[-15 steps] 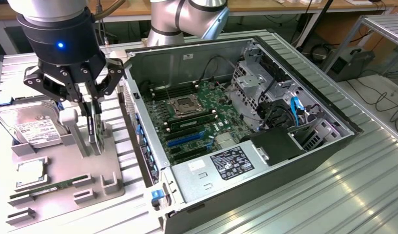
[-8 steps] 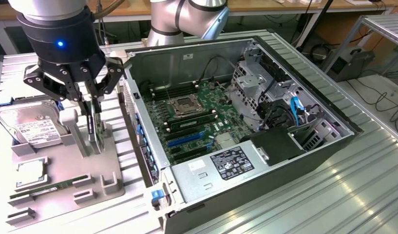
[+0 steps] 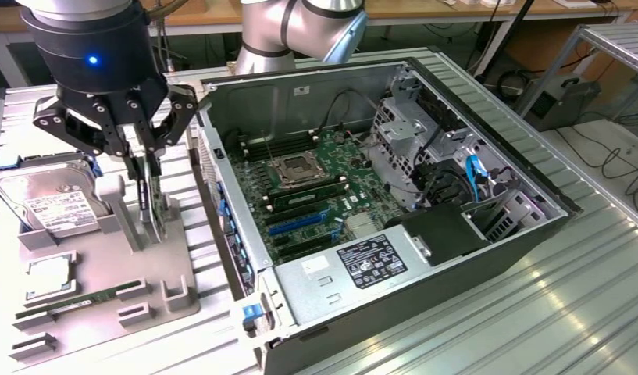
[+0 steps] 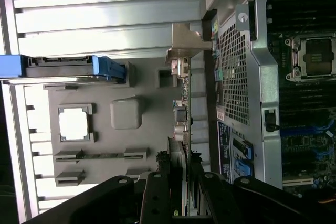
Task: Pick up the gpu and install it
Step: 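Pick up the gpu and move the gpu toward the slot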
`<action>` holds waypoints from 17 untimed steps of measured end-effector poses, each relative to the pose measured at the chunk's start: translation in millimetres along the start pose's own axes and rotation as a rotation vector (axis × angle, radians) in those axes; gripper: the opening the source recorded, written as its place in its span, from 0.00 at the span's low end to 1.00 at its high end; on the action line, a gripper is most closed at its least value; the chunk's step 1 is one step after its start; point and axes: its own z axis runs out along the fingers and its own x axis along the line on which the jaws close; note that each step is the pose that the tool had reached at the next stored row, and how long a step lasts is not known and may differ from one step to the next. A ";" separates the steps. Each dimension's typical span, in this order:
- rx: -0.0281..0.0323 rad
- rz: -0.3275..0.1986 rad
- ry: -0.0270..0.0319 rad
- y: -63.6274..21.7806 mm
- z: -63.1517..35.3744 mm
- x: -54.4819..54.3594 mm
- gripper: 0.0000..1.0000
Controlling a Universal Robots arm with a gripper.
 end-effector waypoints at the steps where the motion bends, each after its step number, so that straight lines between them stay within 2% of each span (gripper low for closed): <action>1: 0.0000 0.000 0.0000 0.6 -6.4 -0.1 0.26; 2: 0.0000 0.000 -0.0001 1.0 -14.0 -0.3 0.26; 5: -0.0001 0.000 -0.0001 2.2 -44.8 -1.1 0.26; 6: 0.0001 0.000 0.0001 2.3 -47.5 -1.6 0.26; 17: 0.0000 0.000 0.0000 3.2 -47.1 -14.4 0.26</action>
